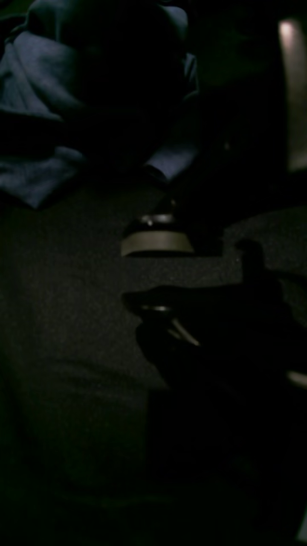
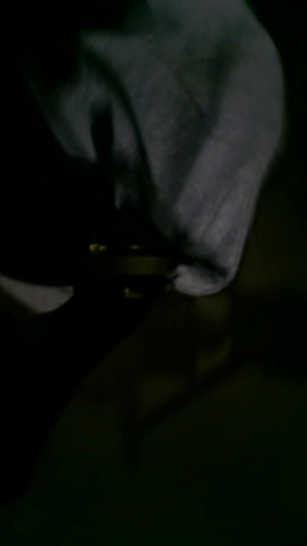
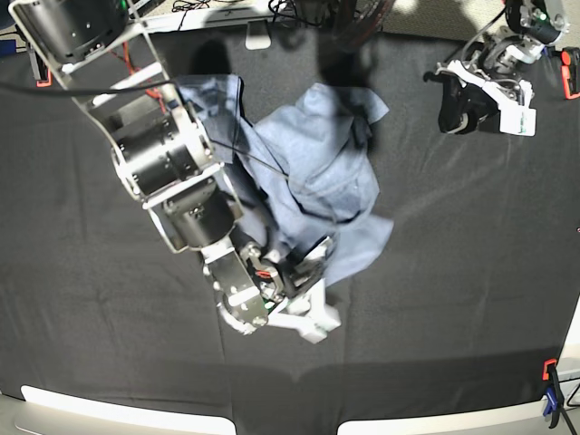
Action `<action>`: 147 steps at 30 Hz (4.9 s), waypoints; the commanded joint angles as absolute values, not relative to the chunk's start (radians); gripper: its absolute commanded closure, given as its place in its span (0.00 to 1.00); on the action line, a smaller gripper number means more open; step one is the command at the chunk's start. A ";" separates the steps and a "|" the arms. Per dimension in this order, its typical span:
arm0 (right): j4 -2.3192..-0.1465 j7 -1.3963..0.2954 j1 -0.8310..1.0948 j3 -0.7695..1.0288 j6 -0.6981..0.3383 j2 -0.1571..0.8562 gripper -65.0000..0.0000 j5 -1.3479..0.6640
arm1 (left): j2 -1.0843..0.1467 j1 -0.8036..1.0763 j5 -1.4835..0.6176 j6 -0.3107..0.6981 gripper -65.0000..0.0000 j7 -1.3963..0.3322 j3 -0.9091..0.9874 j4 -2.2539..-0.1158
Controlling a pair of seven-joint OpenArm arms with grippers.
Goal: Layout the t-shirt on the table in an organized manner, then fold the t-shirt properly
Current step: 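Grasp the shirt edge with the right gripper and drag it outward, then grasp the shirt fabric with the right gripper and lift it toward the left gripper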
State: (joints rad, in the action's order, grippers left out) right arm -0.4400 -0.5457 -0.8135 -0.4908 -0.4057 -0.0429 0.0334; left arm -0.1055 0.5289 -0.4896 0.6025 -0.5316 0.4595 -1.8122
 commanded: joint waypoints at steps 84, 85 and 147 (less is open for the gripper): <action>-1.397 -0.903 -0.540 -1.008 -0.422 0.126 0.67 -0.086 | -0.119 0.435 -0.472 0.607 0.80 -0.606 0.254 -1.828; -1.385 -0.896 -0.540 -1.008 -0.388 0.124 0.67 -0.068 | -0.119 0.435 -0.472 0.607 0.80 -0.606 0.254 -1.827; -1.792 -1.063 -0.398 -0.883 -0.308 0.139 1.00 0.184 | -0.120 0.460 -0.579 0.698 0.80 -0.666 0.254 -1.828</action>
